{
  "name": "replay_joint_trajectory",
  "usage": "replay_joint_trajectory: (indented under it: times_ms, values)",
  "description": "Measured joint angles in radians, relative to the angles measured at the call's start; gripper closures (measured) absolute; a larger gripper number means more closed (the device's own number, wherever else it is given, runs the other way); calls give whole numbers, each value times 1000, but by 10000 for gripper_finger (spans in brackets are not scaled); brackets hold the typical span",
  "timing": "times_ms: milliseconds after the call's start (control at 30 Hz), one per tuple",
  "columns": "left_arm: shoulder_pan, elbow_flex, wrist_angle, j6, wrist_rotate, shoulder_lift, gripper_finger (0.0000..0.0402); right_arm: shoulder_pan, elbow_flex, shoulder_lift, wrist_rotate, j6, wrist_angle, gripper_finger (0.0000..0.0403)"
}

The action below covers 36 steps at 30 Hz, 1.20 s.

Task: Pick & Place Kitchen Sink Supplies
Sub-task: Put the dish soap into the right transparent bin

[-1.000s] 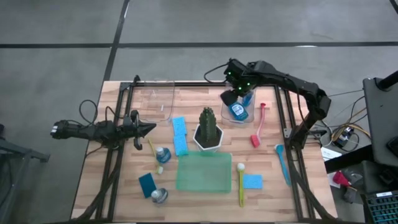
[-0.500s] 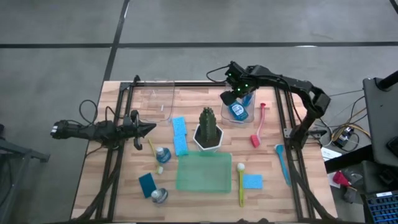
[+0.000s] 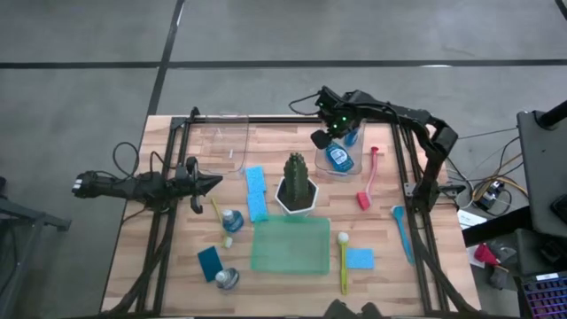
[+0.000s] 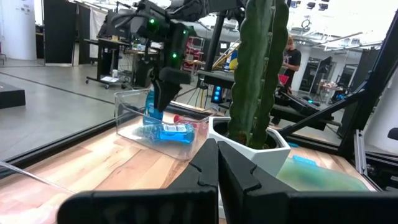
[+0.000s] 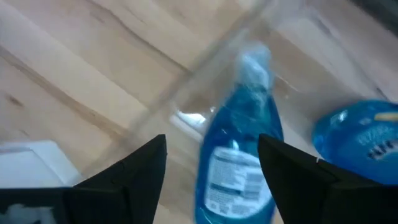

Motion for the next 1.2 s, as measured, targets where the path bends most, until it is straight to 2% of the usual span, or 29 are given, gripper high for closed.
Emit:
replay_joint_trajectory:
  times_ms: [433,867,1200]
  values:
    - [0,0,0,0,0,0,401,-4,-26,53,78,-25,41,161]
    - [0,0,0,0,0,0,401,-7,-27,153,109,-22,50,162]
    - [0,0,0,0,0,0,401,-5,-27,171,130,-17,68,162]
